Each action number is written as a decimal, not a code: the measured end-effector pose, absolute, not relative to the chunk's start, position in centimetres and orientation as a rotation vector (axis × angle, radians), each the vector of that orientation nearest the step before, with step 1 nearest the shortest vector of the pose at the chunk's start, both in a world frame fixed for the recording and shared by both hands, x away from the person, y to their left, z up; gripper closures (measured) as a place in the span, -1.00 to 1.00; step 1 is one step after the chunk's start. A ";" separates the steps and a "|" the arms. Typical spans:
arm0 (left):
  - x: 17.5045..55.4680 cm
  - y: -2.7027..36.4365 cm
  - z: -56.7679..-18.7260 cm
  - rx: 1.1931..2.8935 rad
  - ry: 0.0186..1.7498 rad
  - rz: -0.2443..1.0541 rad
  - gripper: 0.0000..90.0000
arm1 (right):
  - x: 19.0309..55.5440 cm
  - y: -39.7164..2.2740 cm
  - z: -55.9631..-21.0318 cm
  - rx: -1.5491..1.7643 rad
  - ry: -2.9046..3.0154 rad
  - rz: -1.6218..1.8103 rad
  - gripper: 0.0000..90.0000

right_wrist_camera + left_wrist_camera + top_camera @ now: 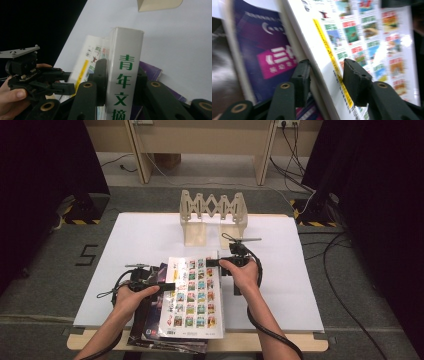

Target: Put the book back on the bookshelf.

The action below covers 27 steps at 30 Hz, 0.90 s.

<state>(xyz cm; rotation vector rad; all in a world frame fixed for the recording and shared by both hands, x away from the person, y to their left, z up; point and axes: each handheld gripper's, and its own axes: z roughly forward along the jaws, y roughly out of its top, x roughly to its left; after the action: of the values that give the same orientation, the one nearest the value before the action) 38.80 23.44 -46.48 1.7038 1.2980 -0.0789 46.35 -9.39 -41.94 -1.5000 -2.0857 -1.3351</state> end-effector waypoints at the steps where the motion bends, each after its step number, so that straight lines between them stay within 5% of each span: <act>1: 38.8 23.4 -46.5 1.704 1.298 -0.079 0.21 | 46.2 -9.5 -41.5 -1.499 -2.089 -1.356 0.63; 18: 37.1 26.3 -46.1 1.534 1.339 0.082 -0.20 | 44.3 -9.5 -37.4 -1.539 -2.266 -1.476 0.64; 27: 36.9 26.8 -45.8 1.522 1.330 0.105 -0.16 | 43.9 -10.3 -35.5 -1.578 -2.325 -1.530 0.64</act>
<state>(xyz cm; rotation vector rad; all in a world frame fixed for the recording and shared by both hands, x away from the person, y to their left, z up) 36.87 26.76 -45.84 1.5221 1.3297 0.1047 43.91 -10.33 -35.45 -1.5782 -2.3245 -1.5297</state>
